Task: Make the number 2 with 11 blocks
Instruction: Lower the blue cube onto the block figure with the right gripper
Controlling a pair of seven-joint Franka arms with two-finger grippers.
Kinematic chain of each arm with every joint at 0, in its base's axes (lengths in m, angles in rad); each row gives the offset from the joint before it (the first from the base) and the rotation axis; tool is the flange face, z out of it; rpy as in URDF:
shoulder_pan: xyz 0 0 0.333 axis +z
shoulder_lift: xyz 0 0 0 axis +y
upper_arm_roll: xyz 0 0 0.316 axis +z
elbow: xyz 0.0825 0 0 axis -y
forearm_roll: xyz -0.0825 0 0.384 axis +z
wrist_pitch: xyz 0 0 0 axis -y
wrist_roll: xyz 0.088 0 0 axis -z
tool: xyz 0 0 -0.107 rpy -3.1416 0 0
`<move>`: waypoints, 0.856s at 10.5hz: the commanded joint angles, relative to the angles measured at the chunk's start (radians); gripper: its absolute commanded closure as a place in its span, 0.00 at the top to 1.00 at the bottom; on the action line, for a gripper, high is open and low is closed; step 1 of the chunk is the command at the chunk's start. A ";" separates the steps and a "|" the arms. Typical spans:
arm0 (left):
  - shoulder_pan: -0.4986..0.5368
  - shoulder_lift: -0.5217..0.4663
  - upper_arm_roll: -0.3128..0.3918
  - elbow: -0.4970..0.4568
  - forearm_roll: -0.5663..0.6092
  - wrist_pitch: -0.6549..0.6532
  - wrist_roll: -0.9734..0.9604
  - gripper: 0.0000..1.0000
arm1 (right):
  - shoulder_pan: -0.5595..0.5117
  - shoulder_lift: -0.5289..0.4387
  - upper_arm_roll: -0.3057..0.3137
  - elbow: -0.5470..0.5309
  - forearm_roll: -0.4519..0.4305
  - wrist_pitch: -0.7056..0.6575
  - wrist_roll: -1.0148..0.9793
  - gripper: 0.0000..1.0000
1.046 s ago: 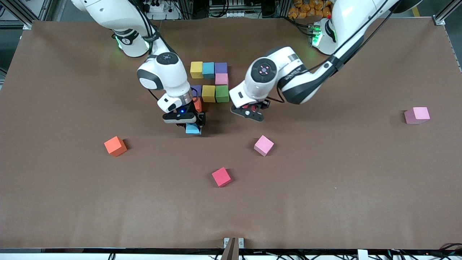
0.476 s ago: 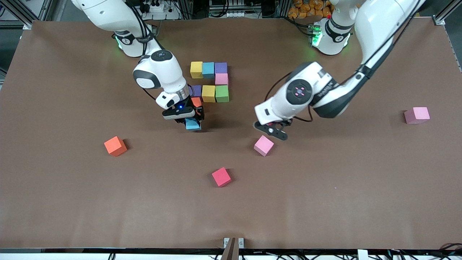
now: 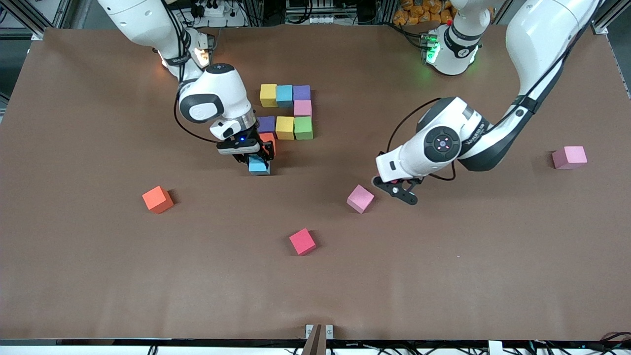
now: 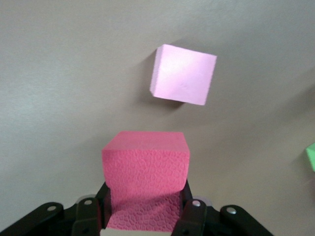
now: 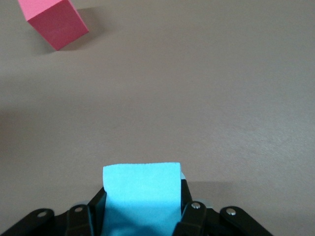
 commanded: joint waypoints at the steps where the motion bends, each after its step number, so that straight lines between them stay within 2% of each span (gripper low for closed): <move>1: -0.006 0.005 0.020 -0.001 0.043 -0.009 0.020 0.00 | -0.030 -0.007 0.022 -0.005 -0.057 0.013 0.093 0.00; 7: -0.003 0.001 0.044 0.000 0.054 -0.010 0.071 0.00 | -0.030 0.000 0.024 0.024 -0.043 0.014 0.130 0.00; 9: -0.016 0.002 0.044 0.002 0.053 -0.010 0.064 0.00 | -0.029 0.002 0.024 0.040 -0.014 0.013 0.130 0.00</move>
